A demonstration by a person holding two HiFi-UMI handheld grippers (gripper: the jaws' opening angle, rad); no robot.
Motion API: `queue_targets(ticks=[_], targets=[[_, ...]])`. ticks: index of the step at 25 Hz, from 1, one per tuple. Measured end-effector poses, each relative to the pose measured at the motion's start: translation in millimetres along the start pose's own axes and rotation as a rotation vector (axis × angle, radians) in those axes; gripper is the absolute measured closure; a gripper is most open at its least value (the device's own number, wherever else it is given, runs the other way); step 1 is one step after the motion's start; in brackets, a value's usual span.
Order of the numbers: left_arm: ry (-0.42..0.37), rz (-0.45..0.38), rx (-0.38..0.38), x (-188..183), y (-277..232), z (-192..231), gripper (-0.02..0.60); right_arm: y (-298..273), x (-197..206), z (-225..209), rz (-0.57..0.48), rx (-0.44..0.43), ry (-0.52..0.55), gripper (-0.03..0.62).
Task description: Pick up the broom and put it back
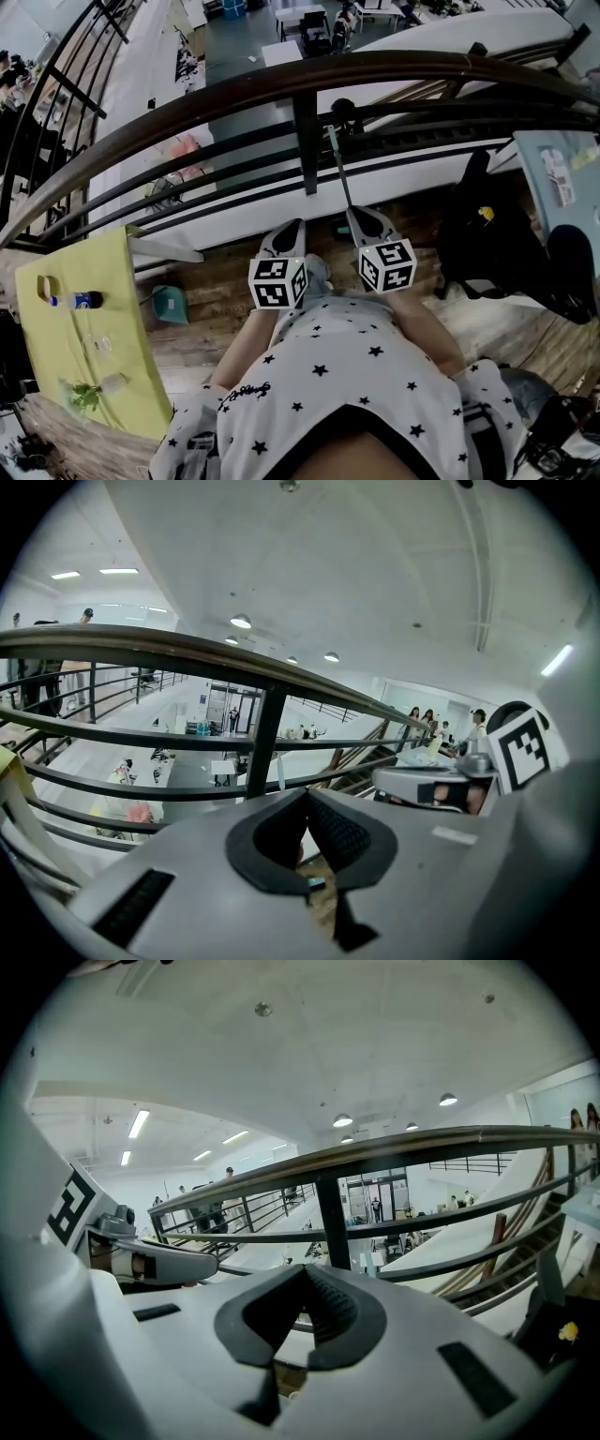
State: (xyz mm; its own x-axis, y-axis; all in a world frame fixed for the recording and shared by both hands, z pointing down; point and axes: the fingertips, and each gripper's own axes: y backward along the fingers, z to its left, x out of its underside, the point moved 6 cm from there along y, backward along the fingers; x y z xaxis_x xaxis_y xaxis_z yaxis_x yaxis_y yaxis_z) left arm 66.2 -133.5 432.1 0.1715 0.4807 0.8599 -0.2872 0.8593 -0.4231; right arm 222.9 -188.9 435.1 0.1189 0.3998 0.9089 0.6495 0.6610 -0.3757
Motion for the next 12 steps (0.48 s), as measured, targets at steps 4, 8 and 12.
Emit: queue_targets(ticks=[4, 8, 12], targets=[[0.002, 0.004, 0.003, -0.9, 0.4, 1.0, 0.571, 0.0, -3.0, 1.2, -0.007, 0.005, -0.001, 0.602], [-0.002, 0.006, 0.007, -2.8, -0.3, 0.3, 0.571, 1.0, -3.9, 2.1, -0.011, 0.006, 0.001, 0.602], [-0.001, 0.005, 0.008, -3.2, -1.8, -2.2, 0.571, 2.6, -2.7, 0.3, -0.011, 0.003, 0.002, 0.602]])
